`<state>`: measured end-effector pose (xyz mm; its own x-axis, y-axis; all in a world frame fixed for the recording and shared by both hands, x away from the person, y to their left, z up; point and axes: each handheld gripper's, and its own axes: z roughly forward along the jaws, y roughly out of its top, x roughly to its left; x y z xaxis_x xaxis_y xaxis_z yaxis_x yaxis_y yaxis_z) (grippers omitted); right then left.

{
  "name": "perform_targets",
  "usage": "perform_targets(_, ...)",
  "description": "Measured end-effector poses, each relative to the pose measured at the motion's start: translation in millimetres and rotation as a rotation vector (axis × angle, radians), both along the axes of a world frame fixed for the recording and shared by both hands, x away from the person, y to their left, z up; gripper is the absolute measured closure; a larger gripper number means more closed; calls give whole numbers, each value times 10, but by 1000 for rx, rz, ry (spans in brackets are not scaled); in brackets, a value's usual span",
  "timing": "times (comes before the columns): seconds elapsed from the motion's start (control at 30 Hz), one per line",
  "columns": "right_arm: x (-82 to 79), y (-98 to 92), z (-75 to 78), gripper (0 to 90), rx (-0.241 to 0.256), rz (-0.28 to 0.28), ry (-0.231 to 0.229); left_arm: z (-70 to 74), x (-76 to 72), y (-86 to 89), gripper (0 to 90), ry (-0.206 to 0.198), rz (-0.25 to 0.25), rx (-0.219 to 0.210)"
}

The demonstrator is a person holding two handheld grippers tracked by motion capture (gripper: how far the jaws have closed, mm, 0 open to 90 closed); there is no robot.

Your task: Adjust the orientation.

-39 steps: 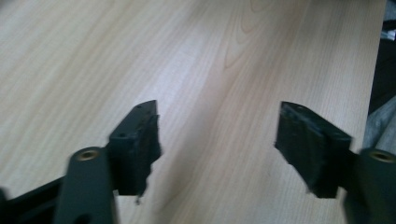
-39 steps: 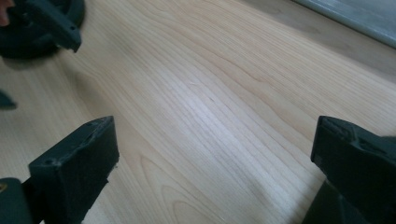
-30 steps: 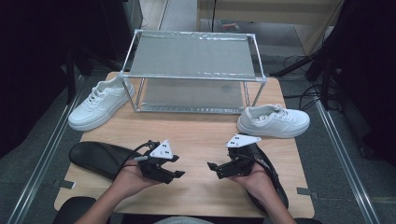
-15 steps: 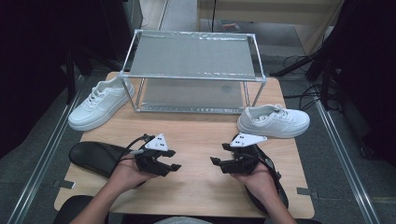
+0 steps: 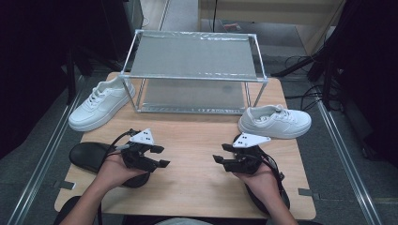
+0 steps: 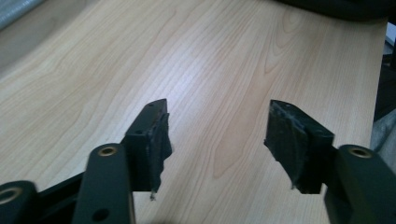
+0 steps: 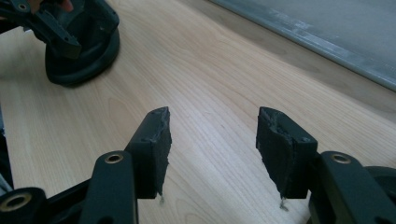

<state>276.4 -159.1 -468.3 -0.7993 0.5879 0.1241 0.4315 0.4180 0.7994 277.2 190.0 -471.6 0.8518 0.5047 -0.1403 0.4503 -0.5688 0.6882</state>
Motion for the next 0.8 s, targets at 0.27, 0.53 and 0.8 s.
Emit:
perform_targets(0.27, 47, 30, -47, 509, -19, 31, 34, 13, -30, 119, 411, -32, 38, 2)
perform_targets(0.53, 78, 73, -40, 523, -4, 53, 31, 3, -28, 210, 358, -16, 76, 19)
perform_targets(0.8, 136, 104, -31, 510, -19, 53, 23, 16, -89, 412, 380, -6, 104, 14)
